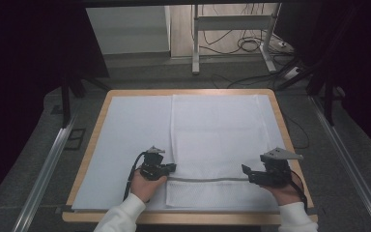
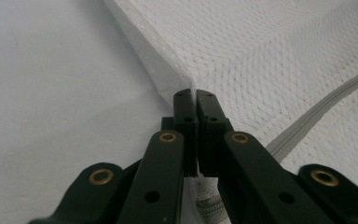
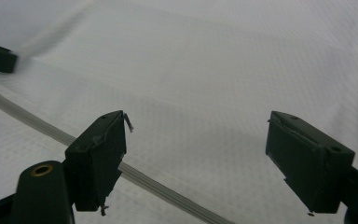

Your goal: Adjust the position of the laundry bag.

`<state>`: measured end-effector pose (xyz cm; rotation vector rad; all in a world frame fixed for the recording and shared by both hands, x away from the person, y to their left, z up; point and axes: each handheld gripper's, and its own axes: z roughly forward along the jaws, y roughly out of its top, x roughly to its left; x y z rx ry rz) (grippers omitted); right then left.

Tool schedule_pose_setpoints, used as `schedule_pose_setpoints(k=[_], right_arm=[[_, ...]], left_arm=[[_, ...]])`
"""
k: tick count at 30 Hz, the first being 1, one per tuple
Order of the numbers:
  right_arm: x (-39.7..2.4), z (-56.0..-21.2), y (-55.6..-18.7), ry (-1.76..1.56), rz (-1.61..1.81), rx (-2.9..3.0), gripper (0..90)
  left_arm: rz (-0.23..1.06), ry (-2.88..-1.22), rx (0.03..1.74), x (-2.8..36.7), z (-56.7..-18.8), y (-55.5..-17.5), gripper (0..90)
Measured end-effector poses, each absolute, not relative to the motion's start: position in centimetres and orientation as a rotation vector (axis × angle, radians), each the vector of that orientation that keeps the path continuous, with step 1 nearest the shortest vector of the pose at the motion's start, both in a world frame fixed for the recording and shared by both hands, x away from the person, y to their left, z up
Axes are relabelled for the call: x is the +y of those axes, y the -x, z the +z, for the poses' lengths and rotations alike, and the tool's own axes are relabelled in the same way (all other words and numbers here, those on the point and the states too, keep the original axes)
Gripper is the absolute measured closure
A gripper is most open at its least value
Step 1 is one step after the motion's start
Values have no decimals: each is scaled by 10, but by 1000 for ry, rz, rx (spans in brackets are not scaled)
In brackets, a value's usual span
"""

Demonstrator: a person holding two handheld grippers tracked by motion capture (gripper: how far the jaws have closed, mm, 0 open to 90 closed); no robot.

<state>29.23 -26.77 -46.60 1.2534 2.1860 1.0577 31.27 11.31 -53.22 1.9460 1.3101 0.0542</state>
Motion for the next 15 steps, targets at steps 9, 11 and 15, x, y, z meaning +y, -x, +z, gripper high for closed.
schedule_pose_setpoints(k=[9,11,15], right_arm=[[-302,-463,-302,-1393,1009,2135,225],[-308,-464,-305,-1422,996,2122,230],[-320,-467,-311,-1480,961,2107,238]], left_arm=[[40,-1937,1306,114,-531,-312,891],[39,-1931,1307,114,-531,-312,891],[39,-1933,1305,114,-531,-312,892]])
